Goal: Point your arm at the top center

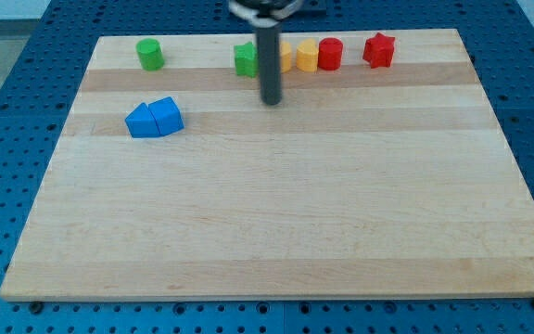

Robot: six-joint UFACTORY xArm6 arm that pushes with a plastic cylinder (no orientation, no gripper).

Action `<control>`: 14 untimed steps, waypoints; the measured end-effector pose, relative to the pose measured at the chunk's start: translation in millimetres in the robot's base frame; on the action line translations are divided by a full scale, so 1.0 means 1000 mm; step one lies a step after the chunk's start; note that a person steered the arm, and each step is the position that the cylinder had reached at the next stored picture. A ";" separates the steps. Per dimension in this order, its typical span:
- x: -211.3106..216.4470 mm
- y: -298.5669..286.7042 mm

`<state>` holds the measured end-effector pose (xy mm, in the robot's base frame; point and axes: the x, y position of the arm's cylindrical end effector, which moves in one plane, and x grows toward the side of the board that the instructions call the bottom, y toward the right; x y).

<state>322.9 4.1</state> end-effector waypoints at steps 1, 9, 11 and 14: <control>-0.036 -0.027; -0.122 -0.134; -0.126 -0.062; -0.114 0.059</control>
<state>209.1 63.5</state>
